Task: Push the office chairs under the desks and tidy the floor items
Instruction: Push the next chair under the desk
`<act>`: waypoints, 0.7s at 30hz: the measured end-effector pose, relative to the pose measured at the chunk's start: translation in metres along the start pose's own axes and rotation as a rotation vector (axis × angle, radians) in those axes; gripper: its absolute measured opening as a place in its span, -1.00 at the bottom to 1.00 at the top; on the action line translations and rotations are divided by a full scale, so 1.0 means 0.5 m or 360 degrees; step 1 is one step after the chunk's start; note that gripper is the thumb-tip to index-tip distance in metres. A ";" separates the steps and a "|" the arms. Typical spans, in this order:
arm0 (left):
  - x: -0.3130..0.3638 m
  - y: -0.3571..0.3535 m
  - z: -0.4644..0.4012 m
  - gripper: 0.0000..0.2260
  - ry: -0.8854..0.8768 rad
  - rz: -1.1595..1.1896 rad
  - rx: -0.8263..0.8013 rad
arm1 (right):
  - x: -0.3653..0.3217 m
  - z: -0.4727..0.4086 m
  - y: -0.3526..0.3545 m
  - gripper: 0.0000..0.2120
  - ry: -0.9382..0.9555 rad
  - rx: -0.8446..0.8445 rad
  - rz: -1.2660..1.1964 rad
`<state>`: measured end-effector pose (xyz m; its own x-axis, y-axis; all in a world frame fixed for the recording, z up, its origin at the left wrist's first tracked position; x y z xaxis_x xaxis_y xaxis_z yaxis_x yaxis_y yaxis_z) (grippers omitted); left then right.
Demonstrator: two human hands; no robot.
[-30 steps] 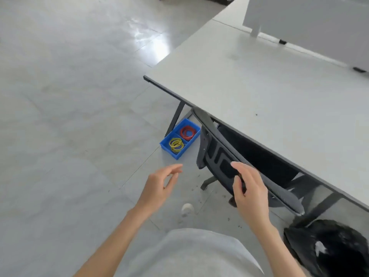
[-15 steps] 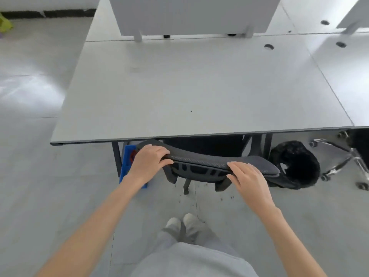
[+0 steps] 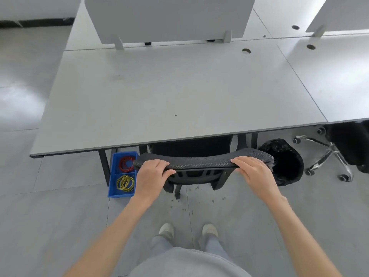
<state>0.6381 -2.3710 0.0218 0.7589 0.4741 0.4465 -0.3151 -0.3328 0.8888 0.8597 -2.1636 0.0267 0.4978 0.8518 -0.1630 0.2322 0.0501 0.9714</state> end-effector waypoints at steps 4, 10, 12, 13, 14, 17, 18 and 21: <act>0.053 -0.034 0.022 -0.74 0.0119 -0.0007 0.0106 | 0.098 -0.015 0.005 -0.56 0.0055 -0.0147 0.0114; 0.096 -0.058 0.040 -0.71 0.0275 0.0052 0.0120 | 0.150 -0.025 0.023 -0.65 0.0131 -0.0180 0.0122; 0.105 -0.057 0.043 -0.71 0.0306 0.0069 0.0124 | 0.152 -0.017 0.024 -0.60 0.0148 -0.0149 0.0095; 0.105 -0.056 0.048 -0.71 0.0311 0.0071 0.0122 | 0.151 -0.011 0.021 -0.60 0.0157 -0.0134 0.0084; 0.104 -0.055 0.054 -0.71 0.0310 0.0070 0.0116 | 0.150 -0.005 0.019 -0.61 0.0165 -0.0117 0.0077; 0.103 -0.048 0.080 -0.65 0.0281 0.0039 0.0120 | 0.138 0.020 0.020 -0.59 0.0189 -0.0061 0.0093; 0.101 -0.046 0.089 -0.63 0.0269 0.0029 0.0128 | 0.133 0.031 0.020 -0.56 0.0201 -0.0049 0.0090; 0.098 -0.042 0.115 -0.44 0.0210 0.0027 0.0166 | 0.123 0.064 0.017 -0.53 0.0193 -0.0001 0.0076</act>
<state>0.7147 -2.3876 0.0193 0.6703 0.5685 0.4770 -0.2611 -0.4209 0.8687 0.9190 -2.1273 0.0194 0.4035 0.9101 -0.0943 0.2098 0.0082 0.9777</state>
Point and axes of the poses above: each hand's wrist, its own z-axis away from the middle knuckle, its own y-axis out of the back of the hand, x = y × z, the point moved 3 cm from there along -z, towards the middle knuckle, and after that the axes turned 5 degrees about z, right-handed, at the moved point
